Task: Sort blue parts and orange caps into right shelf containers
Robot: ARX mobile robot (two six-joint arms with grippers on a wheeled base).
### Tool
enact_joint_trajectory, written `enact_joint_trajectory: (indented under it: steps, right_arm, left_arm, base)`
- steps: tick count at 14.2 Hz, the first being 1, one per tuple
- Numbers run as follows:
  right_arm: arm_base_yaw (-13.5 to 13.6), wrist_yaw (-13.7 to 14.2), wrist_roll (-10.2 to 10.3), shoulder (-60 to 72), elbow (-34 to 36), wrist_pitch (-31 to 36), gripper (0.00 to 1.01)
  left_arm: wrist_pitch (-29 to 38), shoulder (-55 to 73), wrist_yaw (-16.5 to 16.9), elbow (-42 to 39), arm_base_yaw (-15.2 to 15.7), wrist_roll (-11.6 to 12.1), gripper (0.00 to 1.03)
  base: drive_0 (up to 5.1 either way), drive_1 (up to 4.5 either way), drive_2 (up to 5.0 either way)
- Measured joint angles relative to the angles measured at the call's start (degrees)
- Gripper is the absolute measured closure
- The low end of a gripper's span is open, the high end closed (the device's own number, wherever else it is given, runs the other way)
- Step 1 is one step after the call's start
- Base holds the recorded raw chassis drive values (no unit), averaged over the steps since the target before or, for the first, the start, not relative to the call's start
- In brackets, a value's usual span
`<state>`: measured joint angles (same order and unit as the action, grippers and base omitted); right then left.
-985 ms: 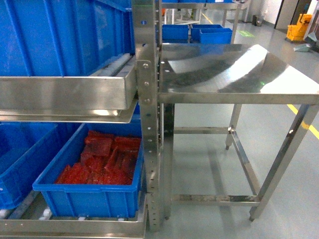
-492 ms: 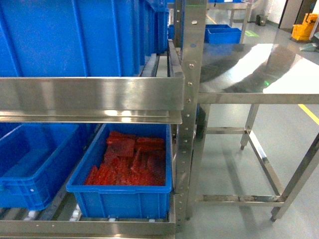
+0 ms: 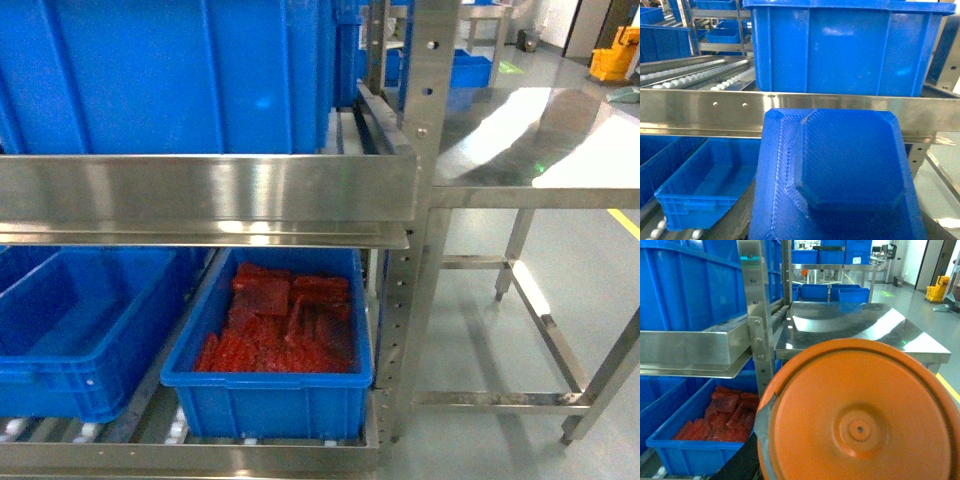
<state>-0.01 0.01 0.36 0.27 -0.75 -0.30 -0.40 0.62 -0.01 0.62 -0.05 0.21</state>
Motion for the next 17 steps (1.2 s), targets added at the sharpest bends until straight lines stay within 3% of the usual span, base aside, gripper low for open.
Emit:
enact_joint_trajectory:
  steps: [17]
  right_arm:
    - [0.0, 0.0, 0.0, 0.0, 0.0, -0.2, 0.56]
  left_arm:
    - [0.0, 0.0, 0.0, 0.0, 0.0, 0.0, 0.60]
  base:
    - [-5.0, 2.37, 2.4]
